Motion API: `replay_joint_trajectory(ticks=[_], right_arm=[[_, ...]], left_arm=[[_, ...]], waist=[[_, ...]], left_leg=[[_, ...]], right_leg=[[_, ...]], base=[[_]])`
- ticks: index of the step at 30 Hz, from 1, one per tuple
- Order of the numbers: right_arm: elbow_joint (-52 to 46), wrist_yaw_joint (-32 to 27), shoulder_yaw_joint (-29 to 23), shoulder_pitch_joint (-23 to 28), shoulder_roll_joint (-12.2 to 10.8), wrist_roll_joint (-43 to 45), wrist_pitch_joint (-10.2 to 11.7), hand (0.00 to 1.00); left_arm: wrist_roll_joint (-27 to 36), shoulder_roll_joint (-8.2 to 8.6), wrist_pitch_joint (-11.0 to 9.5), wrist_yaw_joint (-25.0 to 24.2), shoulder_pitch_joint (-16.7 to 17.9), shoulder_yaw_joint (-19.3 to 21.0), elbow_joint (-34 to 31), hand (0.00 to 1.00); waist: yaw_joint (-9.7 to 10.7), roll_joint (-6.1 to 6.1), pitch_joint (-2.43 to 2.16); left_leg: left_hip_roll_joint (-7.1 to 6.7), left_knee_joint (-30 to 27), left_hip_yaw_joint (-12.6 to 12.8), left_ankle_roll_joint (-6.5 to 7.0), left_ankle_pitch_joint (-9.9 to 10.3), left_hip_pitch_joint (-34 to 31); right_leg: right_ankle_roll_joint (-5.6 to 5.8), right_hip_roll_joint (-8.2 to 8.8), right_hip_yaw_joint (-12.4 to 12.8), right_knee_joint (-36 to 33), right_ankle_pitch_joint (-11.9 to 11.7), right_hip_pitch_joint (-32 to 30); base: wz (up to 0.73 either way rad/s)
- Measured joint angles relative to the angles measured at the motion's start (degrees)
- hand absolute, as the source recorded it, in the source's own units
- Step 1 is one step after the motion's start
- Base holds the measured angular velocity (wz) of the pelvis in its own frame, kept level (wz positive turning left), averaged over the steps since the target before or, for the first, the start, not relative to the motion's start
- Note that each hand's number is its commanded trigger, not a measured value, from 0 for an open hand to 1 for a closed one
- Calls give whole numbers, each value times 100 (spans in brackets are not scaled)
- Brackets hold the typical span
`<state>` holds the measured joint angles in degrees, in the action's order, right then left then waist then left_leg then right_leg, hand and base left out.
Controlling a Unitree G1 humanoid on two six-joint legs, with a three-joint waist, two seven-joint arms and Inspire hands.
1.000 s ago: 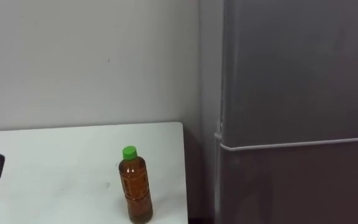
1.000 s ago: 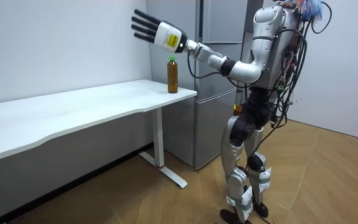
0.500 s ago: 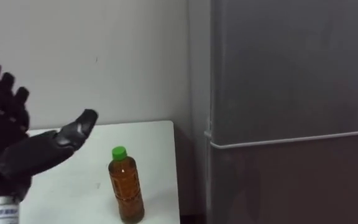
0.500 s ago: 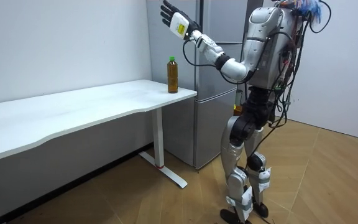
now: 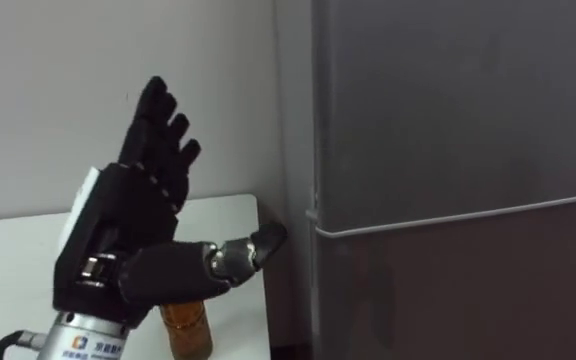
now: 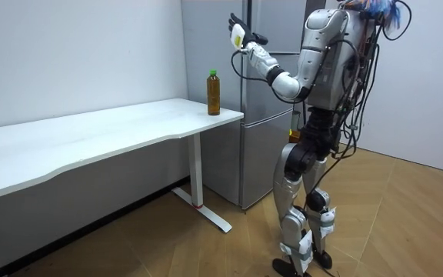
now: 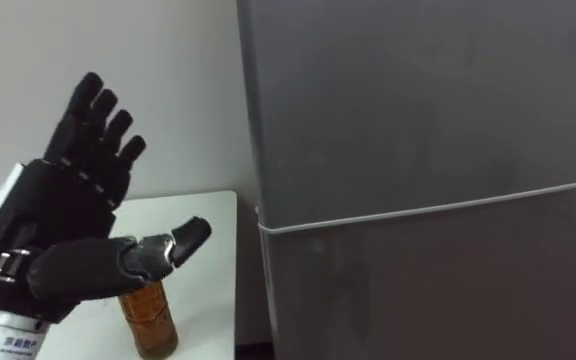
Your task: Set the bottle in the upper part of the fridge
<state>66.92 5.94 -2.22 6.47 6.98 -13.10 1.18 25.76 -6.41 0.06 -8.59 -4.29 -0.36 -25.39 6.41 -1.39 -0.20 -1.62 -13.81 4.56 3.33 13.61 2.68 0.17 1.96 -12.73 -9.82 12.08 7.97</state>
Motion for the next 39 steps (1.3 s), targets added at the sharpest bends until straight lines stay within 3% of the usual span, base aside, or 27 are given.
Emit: replay_joint_trajectory(ticks=[10,14,16,36,37,38,39], right_arm=[[292,86,92,-225,7,22,-2,0],[289,129,159,-251,27,-16,-2,0],[285,145,230,-274,51,-21,-2,0],[287,58,309,-289,66,-49,-6,0],[287,52,309,-289,66,-51,-6,0],[286,50,315,-289,66,-57,-6,0],[283,49,318,-289,67,-57,-6,0]], left_arm=[[298,37,35,-655,0,-320,4,0],[304,31,133,-843,0,-644,3,0],[403,34,185,-895,0,-794,1,0],[625,66,199,-1059,6,-775,184,0],[625,65,199,-1059,6,-775,185,30],[631,65,199,-1059,7,-790,185,67],[642,66,199,-1059,8,-811,185,71]], waist=[[118,63,24],[144,13,54],[146,-25,45],[143,-113,51],[144,-115,52],[144,-118,52],[143,-119,51]], left_leg=[[-2,28,7,0,-7,91],[-2,30,7,2,-4,43],[-1,23,8,3,-5,-1],[-4,19,6,2,-7,-18],[-4,19,7,2,-7,-18],[-4,20,8,2,-7,-19],[-4,21,8,2,-7,-22]], right_leg=[[0,2,28,11,0,66],[0,1,27,15,0,69],[0,0,44,9,0,23],[0,-12,153,11,0,28],[0,-12,154,11,0,28],[0,-11,153,11,0,26],[0,-12,153,11,0,22]], base=[[0],[0],[0],[0],[0],[0],[0]])
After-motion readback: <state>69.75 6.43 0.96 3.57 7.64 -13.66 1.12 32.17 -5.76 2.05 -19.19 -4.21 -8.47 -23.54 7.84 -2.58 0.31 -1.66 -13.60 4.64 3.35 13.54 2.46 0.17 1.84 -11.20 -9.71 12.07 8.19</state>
